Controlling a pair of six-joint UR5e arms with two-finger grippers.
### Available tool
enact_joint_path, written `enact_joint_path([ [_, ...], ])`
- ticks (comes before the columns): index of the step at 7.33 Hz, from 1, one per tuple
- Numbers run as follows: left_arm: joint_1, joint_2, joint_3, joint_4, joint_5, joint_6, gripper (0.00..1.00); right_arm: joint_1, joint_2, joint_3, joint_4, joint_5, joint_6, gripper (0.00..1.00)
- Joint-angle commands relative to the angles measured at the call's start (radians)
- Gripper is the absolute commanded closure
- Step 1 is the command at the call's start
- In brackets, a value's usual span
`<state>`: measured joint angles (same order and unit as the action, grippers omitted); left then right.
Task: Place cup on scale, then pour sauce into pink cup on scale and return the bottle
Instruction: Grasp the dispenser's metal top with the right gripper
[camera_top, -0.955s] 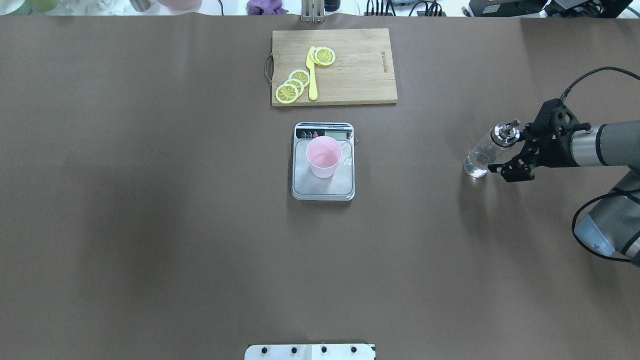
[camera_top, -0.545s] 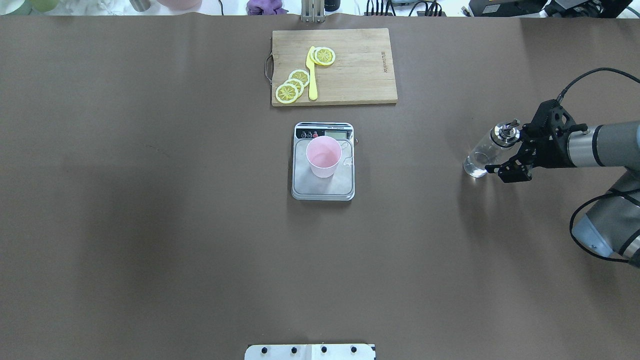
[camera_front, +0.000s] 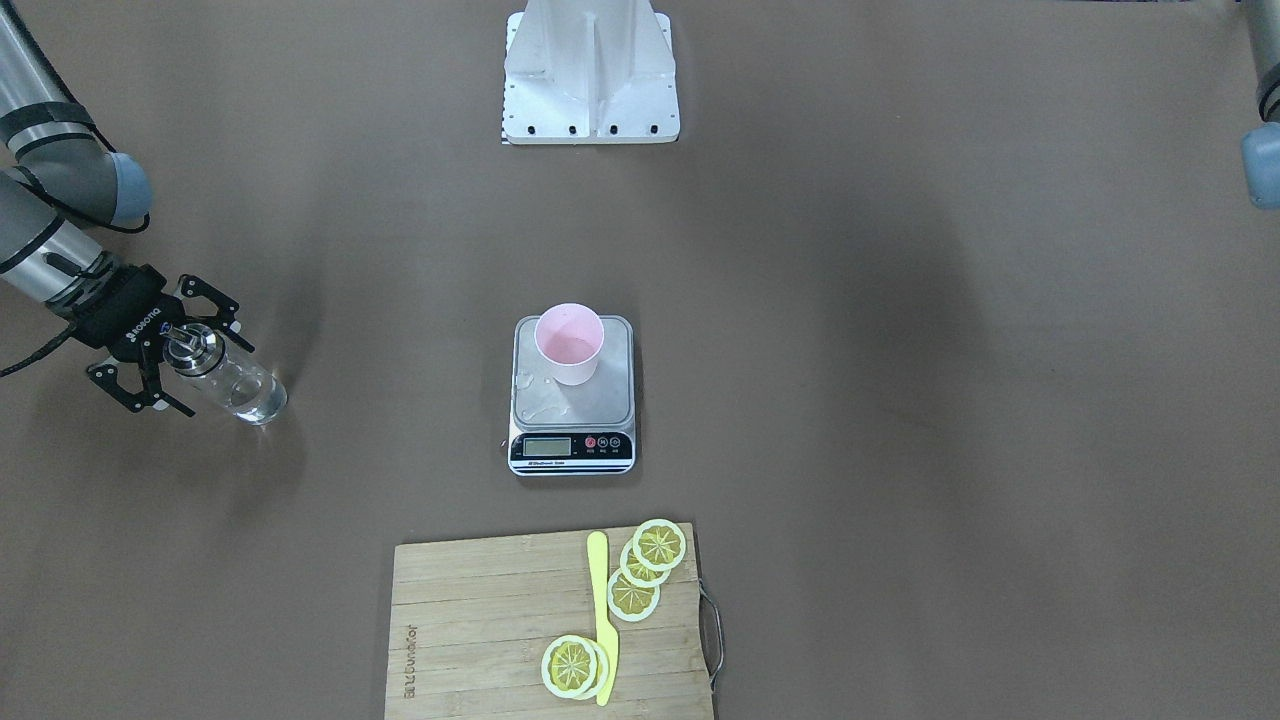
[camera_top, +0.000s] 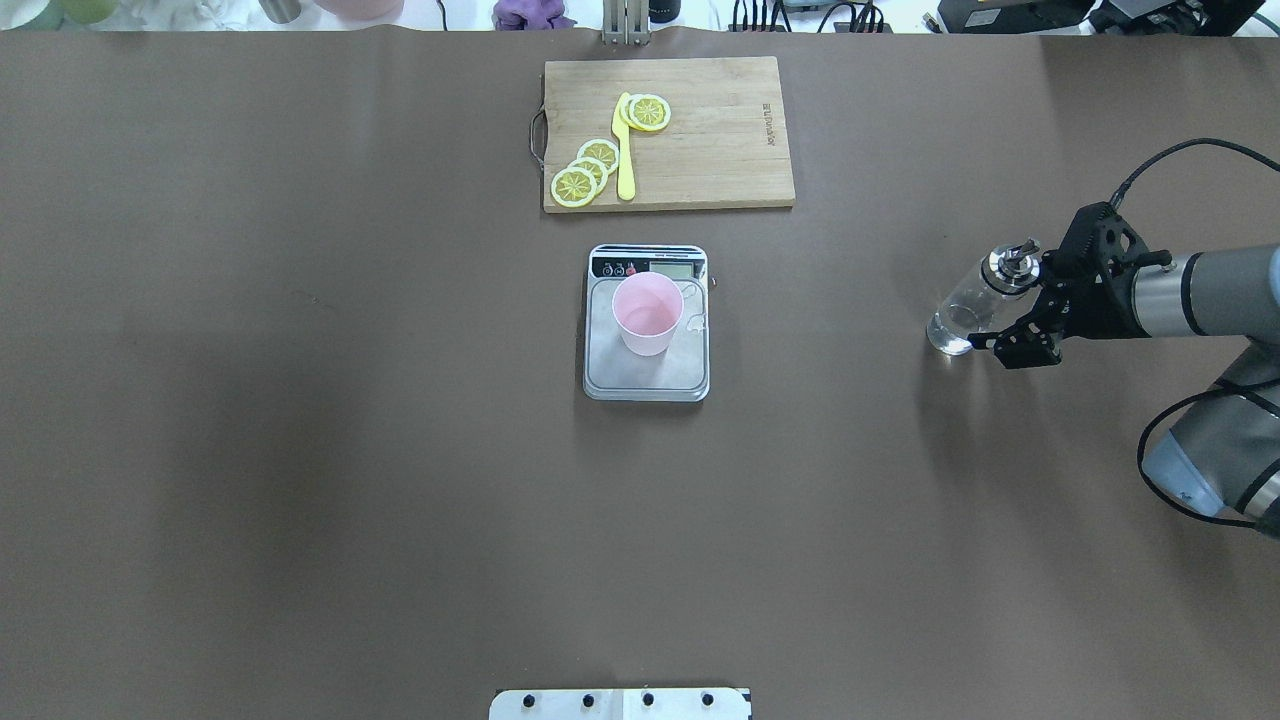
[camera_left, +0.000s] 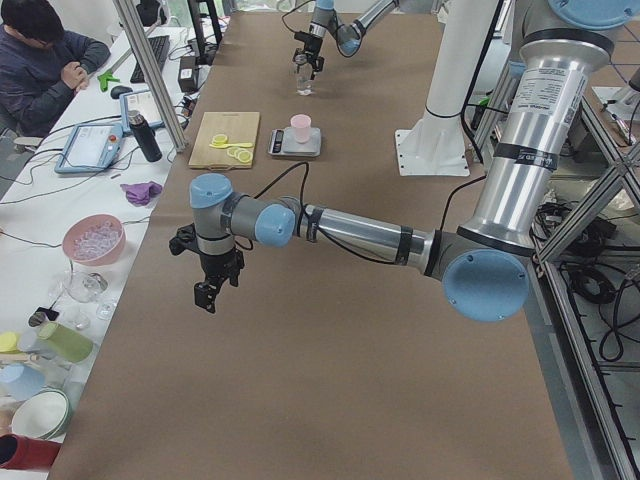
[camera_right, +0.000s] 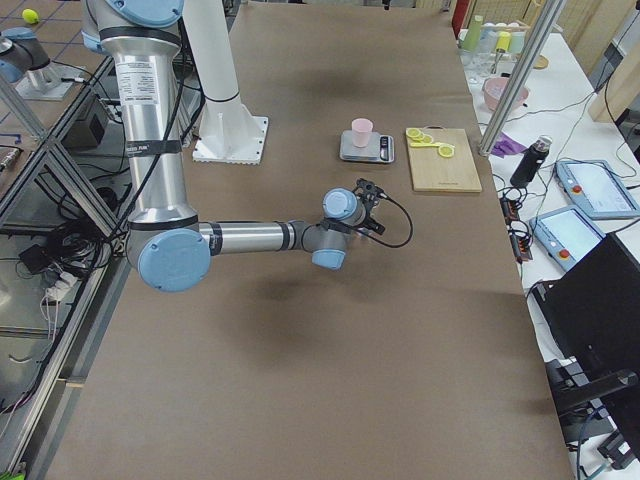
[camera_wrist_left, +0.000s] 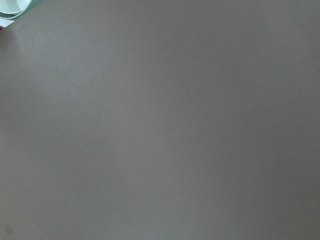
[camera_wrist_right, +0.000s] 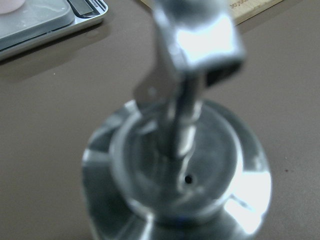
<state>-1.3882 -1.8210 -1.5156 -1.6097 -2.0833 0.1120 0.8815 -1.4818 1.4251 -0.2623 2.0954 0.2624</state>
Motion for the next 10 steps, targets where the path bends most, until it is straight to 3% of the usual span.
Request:
enact_joint_path([
  [1, 0.0, 0.0, 0.0, 0.001, 0.0, 0.0, 0.01, -0.007, 0.0, -0.005, 0.024, -0.003, 0.003, 0.01],
  [3, 0.0, 0.0, 0.002, 0.001, 0.0, 0.0, 0.01, -0.025, 0.003, -0.038, 0.095, -0.005, 0.031, 0.01],
  [10, 0.001, 0.0, 0.0, -0.004, -0.001, 0.0, 0.01, -0.042, 0.015, -0.035, 0.095, -0.035, 0.031, 0.03],
])
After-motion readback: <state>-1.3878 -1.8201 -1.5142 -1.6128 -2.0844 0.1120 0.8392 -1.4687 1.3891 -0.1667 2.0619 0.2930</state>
